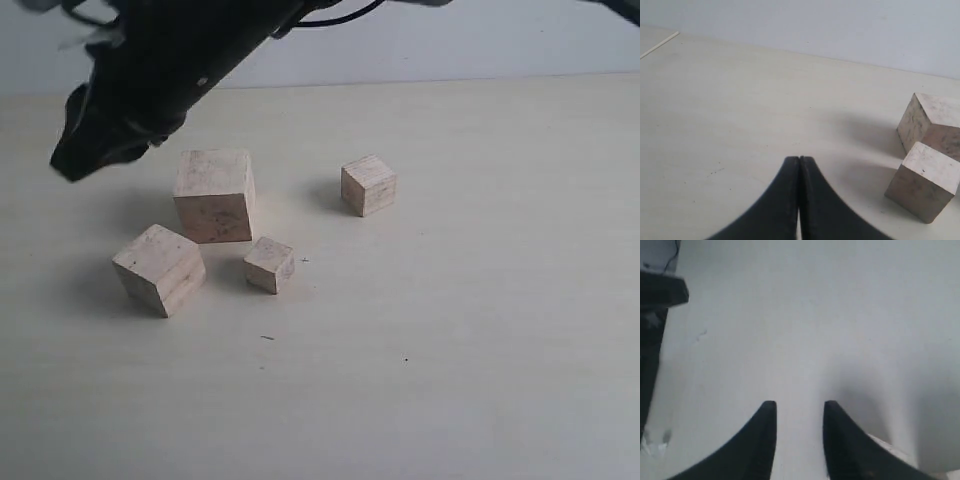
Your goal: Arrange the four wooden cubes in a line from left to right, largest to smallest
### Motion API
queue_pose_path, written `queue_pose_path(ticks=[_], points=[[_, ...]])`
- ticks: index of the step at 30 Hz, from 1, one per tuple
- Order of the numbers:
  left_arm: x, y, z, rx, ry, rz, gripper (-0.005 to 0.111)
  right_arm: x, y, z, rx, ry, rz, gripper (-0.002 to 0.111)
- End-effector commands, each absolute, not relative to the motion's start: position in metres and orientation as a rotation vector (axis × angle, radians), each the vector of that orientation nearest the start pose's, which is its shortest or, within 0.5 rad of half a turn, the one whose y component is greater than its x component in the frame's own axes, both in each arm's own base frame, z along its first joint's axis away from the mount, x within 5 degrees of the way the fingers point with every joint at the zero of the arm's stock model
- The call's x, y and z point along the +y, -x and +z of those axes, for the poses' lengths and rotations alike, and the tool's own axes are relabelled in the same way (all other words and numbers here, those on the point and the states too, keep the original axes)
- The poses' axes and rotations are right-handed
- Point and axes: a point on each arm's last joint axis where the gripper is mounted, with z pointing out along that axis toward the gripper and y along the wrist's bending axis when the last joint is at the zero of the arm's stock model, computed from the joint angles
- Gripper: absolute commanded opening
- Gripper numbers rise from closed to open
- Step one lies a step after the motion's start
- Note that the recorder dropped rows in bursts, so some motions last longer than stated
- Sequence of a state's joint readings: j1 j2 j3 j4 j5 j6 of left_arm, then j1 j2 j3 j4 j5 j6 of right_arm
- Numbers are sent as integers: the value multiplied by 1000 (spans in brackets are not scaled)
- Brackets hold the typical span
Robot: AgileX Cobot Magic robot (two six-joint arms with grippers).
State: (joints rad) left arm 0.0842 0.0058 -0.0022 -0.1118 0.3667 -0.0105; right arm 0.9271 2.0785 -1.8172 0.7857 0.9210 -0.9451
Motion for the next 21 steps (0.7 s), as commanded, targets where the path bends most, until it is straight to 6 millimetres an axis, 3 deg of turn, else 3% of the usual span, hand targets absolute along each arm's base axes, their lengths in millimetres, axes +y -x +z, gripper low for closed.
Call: queue_pose_path(ticks=[1, 3, 7, 14, 21], points=[[1, -53, 181, 1832, 144, -57, 0, 423, -219, 236, 1934, 1794, 633, 62], [1, -53, 181, 1832, 144, -57, 0, 421, -226, 222, 2119, 1646, 534, 75], [1, -53, 181, 1832, 144, -57, 0, 418, -239, 193, 2315, 1482, 354, 87], [1, -53, 181, 1832, 144, -57, 0, 423, -236, 190, 2274, 1523, 428, 86], [1, -53, 181, 1832, 144, -57, 0, 427, -239, 163, 2292, 1561, 403, 86]])
